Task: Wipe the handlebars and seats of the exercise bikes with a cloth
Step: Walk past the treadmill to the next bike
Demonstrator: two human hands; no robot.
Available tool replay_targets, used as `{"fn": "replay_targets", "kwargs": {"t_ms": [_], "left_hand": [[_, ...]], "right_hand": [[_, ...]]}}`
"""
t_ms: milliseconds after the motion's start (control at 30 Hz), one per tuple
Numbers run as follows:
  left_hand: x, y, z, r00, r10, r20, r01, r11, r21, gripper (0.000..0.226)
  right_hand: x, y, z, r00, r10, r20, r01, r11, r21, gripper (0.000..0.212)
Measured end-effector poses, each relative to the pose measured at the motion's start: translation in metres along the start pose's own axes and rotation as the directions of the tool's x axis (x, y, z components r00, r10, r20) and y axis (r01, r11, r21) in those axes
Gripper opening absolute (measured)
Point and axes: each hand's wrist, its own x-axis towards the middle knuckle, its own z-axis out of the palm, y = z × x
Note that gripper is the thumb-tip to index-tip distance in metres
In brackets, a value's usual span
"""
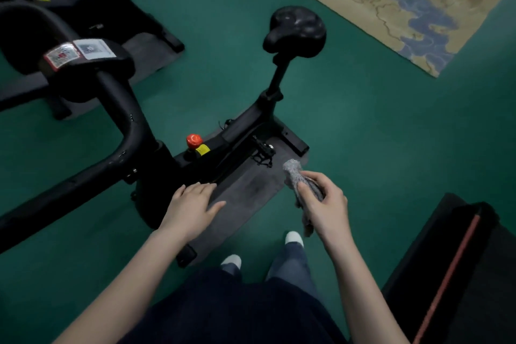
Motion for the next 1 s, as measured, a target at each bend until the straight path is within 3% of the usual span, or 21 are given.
{"fn": "replay_targets", "kwargs": {"t_ms": [433, 700, 1000], "left_hand": [[0.004, 0.126, 0.017, 0.923, -0.373, -0.098, 0.34, 0.907, -0.248, 0.064], [-0.029, 0.124, 0.025, 0.778, -0.627, -0.032, 0.547, 0.701, -0.457, 0.065], [-0.042, 0.09, 0.027, 0.639, -0.769, -0.029, 0.587, 0.511, -0.627, 0.064]], "right_hand": [[0.129, -0.004, -0.084, 0.92, -0.137, 0.369, 0.155, 0.988, -0.021, 0.017], [0.151, -0.03, -0.04, 0.757, -0.209, 0.619, 0.294, 0.955, -0.038, 0.017], [0.161, -0.069, 0.033, 0.592, -0.289, 0.752, 0.444, 0.896, -0.005, 0.022]]}}
